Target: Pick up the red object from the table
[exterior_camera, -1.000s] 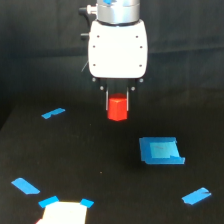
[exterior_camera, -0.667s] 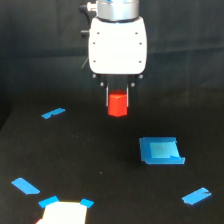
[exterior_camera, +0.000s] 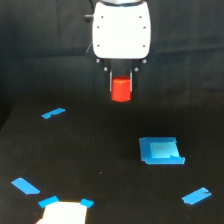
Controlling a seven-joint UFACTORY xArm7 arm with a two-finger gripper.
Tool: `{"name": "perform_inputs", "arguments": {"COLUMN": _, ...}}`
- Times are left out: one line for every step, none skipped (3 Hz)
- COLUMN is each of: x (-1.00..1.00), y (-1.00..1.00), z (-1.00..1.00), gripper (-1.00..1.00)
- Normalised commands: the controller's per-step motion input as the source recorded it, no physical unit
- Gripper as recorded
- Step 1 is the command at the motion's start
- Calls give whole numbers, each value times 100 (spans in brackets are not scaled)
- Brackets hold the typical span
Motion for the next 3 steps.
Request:
{"name": "perform_inputs", "arguments": {"x": -43, "y": -17, "z": 21, "gripper": -100}}
{"name": "perform_inputs", "arguments": {"x": -26, "y": -42, "z": 46, "gripper": -100}}
{"name": "perform_inputs", "arguments": {"x": 15, "y": -84, "z": 50, "gripper": -100}}
